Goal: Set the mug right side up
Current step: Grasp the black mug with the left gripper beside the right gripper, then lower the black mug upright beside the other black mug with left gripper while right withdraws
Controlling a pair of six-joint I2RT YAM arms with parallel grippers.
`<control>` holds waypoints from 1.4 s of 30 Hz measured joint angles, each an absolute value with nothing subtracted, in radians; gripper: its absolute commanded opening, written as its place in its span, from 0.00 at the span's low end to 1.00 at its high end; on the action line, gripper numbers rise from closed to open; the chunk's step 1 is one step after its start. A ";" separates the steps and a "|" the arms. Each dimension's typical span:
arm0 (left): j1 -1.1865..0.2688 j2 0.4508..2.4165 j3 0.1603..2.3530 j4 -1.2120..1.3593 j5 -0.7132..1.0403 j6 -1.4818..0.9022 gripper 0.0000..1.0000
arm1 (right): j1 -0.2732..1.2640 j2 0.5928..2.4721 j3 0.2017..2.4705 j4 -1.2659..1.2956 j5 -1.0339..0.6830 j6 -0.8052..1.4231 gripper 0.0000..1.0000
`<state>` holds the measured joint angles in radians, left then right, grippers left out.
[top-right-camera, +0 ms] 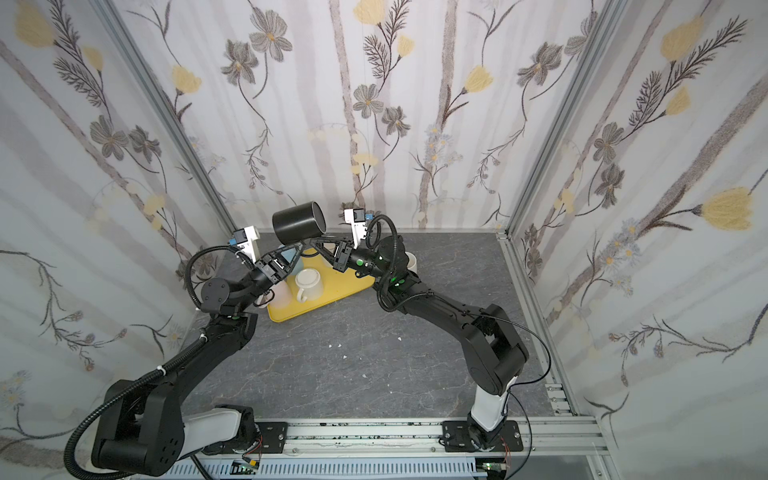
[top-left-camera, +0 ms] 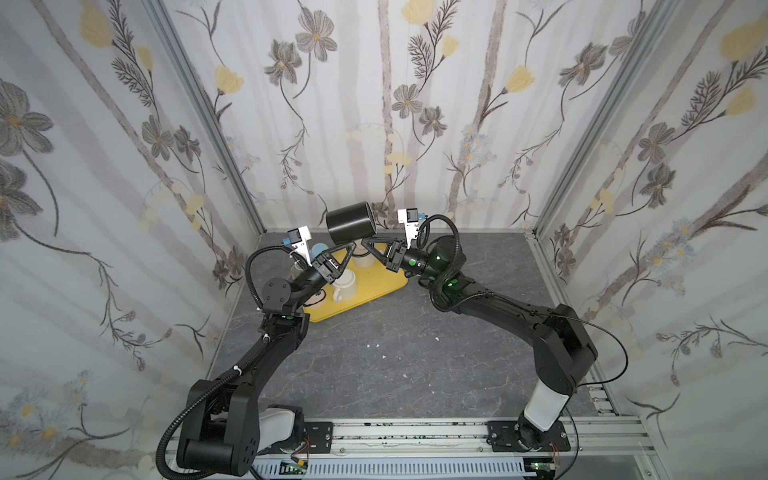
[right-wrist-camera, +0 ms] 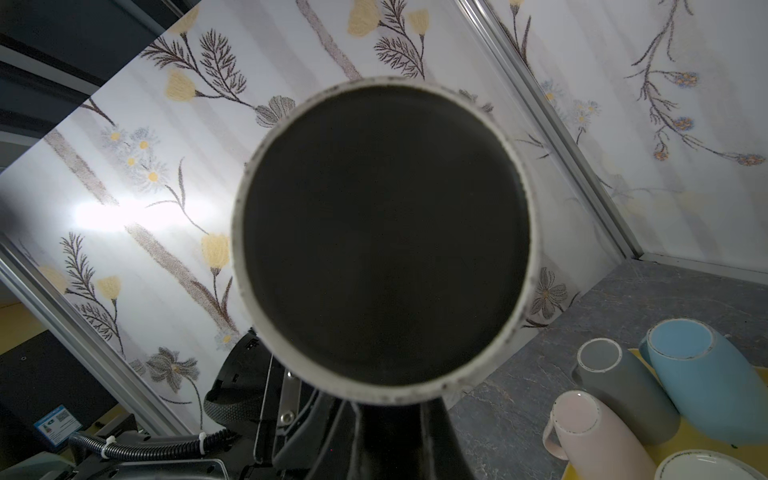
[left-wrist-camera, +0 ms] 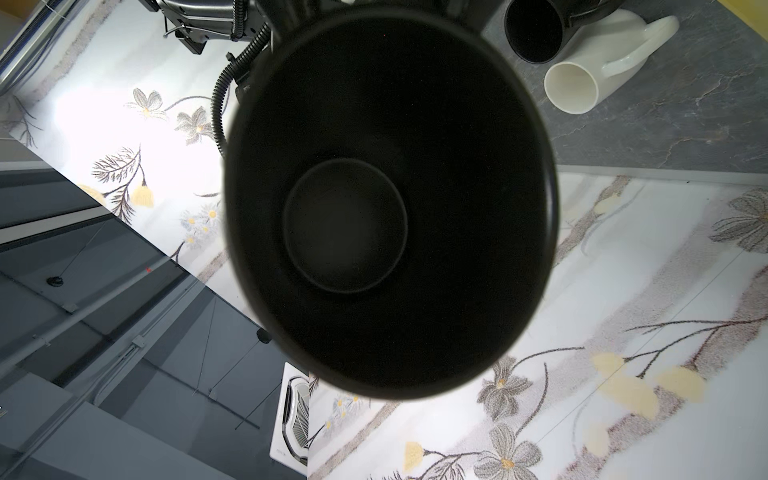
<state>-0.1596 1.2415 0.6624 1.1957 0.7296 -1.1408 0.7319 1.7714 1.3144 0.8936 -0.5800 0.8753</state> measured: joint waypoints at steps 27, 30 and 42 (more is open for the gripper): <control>-0.499 1.203 0.871 0.315 0.579 -0.345 0.00 | 0.431 1.380 0.964 0.438 -0.480 0.688 0.53; -0.571 1.263 0.906 0.253 0.529 -0.247 0.00 | 0.380 1.336 0.931 0.356 -0.446 0.663 0.54; -0.781 1.554 1.129 -0.026 0.383 0.109 0.00 | 0.199 1.186 0.793 0.181 -0.395 0.607 0.57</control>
